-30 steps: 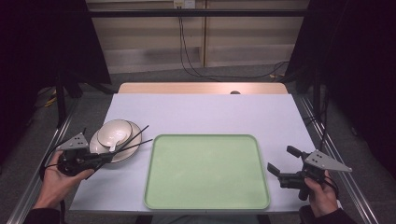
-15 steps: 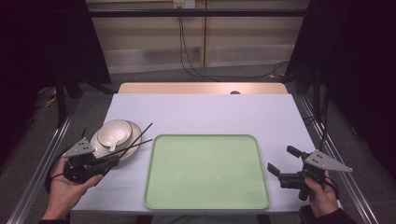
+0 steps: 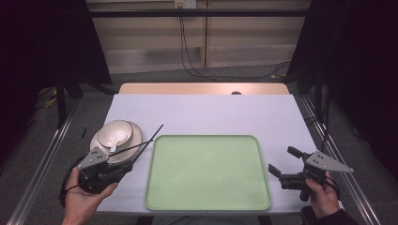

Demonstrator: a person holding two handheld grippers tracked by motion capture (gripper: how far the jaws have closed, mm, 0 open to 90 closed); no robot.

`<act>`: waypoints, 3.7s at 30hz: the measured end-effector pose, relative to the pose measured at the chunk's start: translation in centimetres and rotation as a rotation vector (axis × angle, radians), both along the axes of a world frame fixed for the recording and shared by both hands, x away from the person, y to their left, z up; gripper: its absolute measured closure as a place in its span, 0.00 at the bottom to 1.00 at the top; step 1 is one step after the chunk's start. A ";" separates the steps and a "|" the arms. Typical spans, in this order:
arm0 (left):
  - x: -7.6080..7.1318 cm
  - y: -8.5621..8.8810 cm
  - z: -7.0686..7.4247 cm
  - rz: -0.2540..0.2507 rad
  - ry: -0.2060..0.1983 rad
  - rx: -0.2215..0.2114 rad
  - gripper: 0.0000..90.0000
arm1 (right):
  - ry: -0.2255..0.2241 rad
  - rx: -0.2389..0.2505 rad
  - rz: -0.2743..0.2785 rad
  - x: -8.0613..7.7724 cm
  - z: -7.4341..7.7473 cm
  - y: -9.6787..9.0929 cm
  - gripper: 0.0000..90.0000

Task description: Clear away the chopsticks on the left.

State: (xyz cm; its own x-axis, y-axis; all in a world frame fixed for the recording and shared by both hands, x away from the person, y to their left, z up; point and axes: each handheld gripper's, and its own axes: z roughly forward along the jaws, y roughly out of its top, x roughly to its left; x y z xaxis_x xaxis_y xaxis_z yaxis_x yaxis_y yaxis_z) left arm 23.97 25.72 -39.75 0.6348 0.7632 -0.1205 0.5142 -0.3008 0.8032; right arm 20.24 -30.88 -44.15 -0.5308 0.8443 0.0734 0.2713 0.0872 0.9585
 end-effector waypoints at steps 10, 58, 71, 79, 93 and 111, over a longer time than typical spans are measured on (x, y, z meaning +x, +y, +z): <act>1.6 -3.1 -1.5 0.094 0.057 -0.025 0.96 | -0.002 -0.007 -0.002 0.1 0.0 0.1 0.00; 2.3 -8.2 -6.6 0.240 0.299 0.050 0.93 | 0.001 -0.010 0.013 0.0 -0.1 0.2 0.00; 2.2 -8.4 -6.6 0.250 0.316 0.040 0.95 | 0.001 -0.013 0.010 0.0 -0.1 0.2 0.00; 2.4 -8.0 -6.7 0.220 0.323 0.011 0.90 | 0.000 -0.013 0.017 0.0 -0.1 0.3 0.00; 1.7 -6.5 -5.6 0.099 0.130 -0.078 0.50 | -0.010 -0.012 0.015 0.0 0.0 0.2 0.00; -0.3 -1.2 -3.9 -0.076 -0.124 -0.140 0.14 | -0.008 -0.010 0.019 0.0 0.0 0.3 0.00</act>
